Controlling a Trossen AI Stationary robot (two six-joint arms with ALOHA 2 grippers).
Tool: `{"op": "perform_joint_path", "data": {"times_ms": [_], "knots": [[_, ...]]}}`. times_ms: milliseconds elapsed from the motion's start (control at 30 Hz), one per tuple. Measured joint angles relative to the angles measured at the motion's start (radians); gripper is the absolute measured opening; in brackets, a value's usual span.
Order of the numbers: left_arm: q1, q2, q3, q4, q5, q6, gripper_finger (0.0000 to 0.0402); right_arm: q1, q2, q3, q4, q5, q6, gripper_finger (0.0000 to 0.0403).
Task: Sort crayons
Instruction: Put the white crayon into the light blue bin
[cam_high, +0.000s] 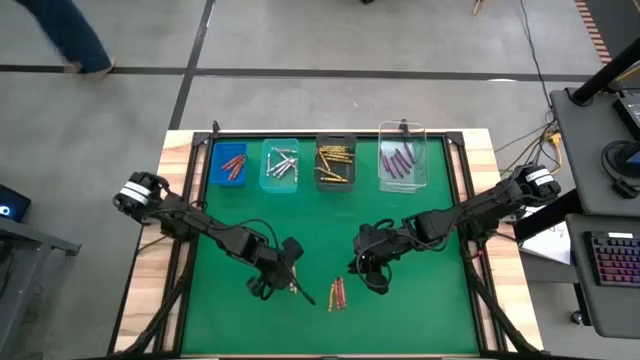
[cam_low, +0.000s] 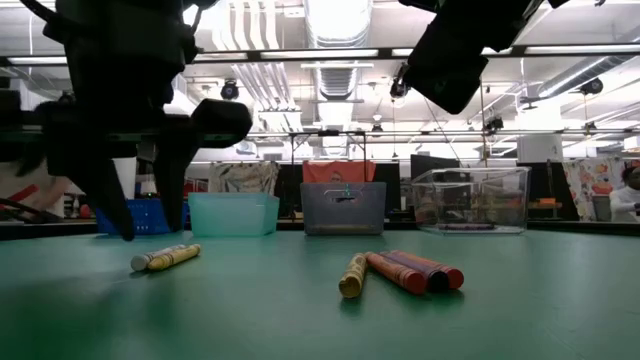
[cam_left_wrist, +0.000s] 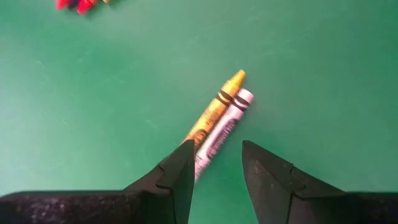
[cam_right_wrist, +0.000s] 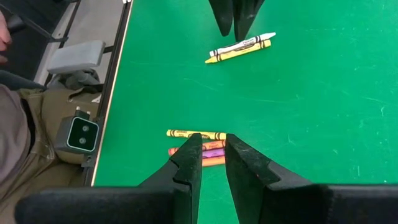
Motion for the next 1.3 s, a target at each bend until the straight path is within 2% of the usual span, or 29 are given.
{"op": "perform_joint_path", "data": {"times_ms": [767, 1167, 1300], "knots": [[0.023, 0.008, -0.082, 0.12, -0.001, 0.007, 0.0116, 0.0, 0.0, 0.0, -0.002, 0.0, -0.001, 0.0061], [0.023, 0.032, -0.08, 0.118, 0.035, -0.033, 0.0113, 0.0, 0.0, 0.0, -0.005, 0.0, -0.001, 0.0061], [0.023, 0.033, -0.081, 0.114, 0.04, -0.031, 0.0095, 0.0, 0.0, 0.0, -0.005, 0.0, -0.001, 0.0061]]}}
